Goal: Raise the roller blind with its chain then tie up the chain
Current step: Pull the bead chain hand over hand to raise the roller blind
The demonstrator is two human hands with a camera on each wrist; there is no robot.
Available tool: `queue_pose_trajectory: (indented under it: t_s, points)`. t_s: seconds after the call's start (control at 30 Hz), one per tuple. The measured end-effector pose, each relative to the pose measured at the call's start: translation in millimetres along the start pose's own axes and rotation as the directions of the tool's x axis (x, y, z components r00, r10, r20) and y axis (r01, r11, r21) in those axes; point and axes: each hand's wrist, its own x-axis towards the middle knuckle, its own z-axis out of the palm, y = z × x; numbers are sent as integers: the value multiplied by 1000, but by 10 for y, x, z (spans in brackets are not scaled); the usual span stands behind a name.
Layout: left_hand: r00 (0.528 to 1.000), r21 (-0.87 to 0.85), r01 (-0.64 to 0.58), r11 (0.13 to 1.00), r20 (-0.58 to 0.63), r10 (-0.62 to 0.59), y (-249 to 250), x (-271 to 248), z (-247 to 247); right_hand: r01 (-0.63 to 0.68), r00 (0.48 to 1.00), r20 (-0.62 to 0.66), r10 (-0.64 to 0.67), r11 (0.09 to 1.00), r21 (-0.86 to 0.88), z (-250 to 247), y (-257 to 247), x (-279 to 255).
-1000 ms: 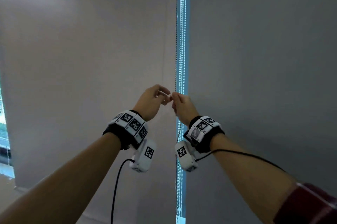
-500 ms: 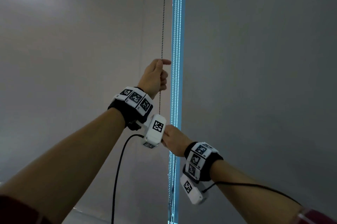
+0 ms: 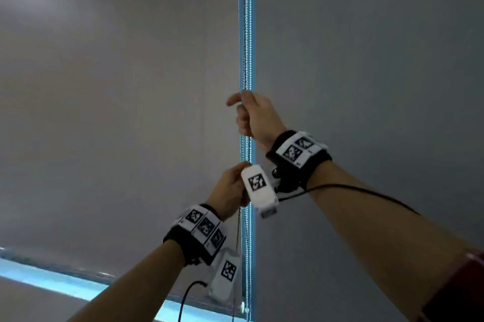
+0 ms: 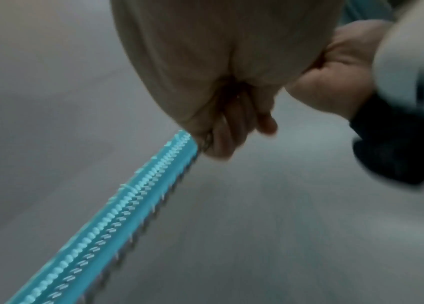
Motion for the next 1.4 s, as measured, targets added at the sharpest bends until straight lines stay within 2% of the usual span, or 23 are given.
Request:
queue_pose_trajectory:
  t_s: [0.07, 0.1, 0.2, 0.3, 0.4, 0.47, 0.53, 0.6, 0.63, 0.7, 0.8, 0.9, 0.97, 1.07, 1.13, 1.23, 1.33, 1.4]
  points:
    - [993, 65, 45, 997, 103, -51, -2, -21, -143, 54, 999, 15, -52, 991, -124, 85, 197, -217]
    - [993, 49, 42, 998, 107, -47, 71, -11, -233, 67, 998, 27, -63, 983, -169, 109, 282, -323]
    - [999, -227, 28, 973, 34, -21, 458, 117, -515, 93, 995, 44, -85, 961, -259, 158, 443, -560]
    - [993, -383, -24, 923, 101, 67, 948, 274, -601, 44, 997, 77, -19, 939, -341, 184, 634, -803]
    - [997, -353, -46, 935, 37, 63, 1216, 333, -572, -26, 986, 144, 87, 926, -377, 203, 888, -1106]
    - [992, -250, -123, 960, -37, 117, 1180, 315, -524, -73, 968, 202, 153, 932, -356, 142, 993, -1204]
    - [976, -153, -210, 966, -95, 197, 1082, 283, -472, -171, 932, 260, 253, 939, -299, 74, 955, -1121]
    - [970, -107, -233, 966, -95, 223, 1022, 307, -425, -270, 911, 272, 309, 947, -173, 34, 826, -918]
    - [969, -87, -236, 968, -90, 228, 991, 332, -397, -282, 924, 247, 293, 956, -81, 2, 736, -799]
    - [968, -56, -238, 970, -97, 232, 898, 387, -343, -227, 961, 192, 200, 966, 125, -69, 509, -491]
    - [980, -54, -177, 983, -103, 171, 626, 407, -291, -151, 978, 175, 114, 965, 215, -92, 91, 23]
    - [990, 69, -79, 994, -108, 86, 271, 412, -284, -116, 992, 69, 106, 982, 152, -6, -83, 367]
    - [998, 141, -21, 990, -64, 30, 96, 435, -314, -5, 1000, 22, 5, 1000, 23, 35, 36, 439]
    - [999, 88, 41, 995, 22, -44, 147, 528, -498, 135, 991, 34, -131, 982, -135, 10, 350, 322]
    - [998, -48, 3, 999, -61, -6, 392, 643, -665, 163, 986, 73, -152, 968, -191, 8, 529, 213]
    - [989, -216, -102, 971, -125, 76, 894, 907, -784, 108, 991, 107, -86, 968, -225, -21, 833, 62]
    - [987, -207, -131, 970, -115, 109, 1177, 1093, -697, 77, 988, 151, -37, 961, -264, -42, 1060, -127]
    - [977, -137, -191, 972, -116, 176, 1119, 1121, -609, 46, 983, 185, 9, 955, -294, -86, 1170, -164]
